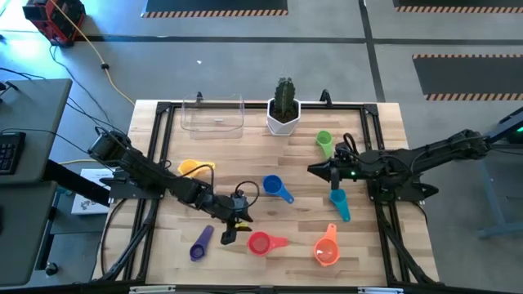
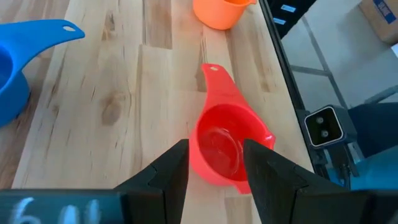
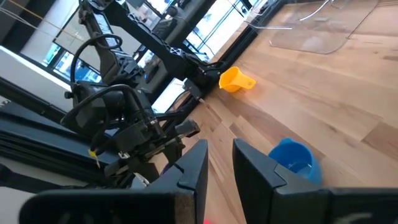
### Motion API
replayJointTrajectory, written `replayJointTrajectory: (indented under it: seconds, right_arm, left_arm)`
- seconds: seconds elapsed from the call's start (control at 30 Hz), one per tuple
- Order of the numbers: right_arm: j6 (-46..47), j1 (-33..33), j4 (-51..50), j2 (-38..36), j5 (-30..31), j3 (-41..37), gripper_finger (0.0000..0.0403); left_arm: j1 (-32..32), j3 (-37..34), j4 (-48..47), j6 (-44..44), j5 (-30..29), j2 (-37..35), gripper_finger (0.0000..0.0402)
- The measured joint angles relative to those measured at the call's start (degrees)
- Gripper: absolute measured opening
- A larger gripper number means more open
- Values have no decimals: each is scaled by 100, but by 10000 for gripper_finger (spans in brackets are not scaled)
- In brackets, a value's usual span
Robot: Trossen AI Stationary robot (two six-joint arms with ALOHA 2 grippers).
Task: Nest measuring cups in basket
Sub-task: Stack the red measuring cup on top of the orange measuring cup
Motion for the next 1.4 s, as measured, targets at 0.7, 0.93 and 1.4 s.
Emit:
replayJointTrajectory:
  seconds: [0.7, 0.93, 1.4]
  right_arm:
    - [-2, 0, 15, -5, 56, -2, 67]
    - [20, 0, 5, -8, 55, -2, 67]
    - [44, 0, -25, -8, 54, -2, 67]
  left_arm:
    - [-85, 446, 712, -588, -2, 1202, 136]
    - [-85, 505, 690, -600, -20, 1425, 136]
    - [-84, 505, 281, -602, -214, 1563, 133]
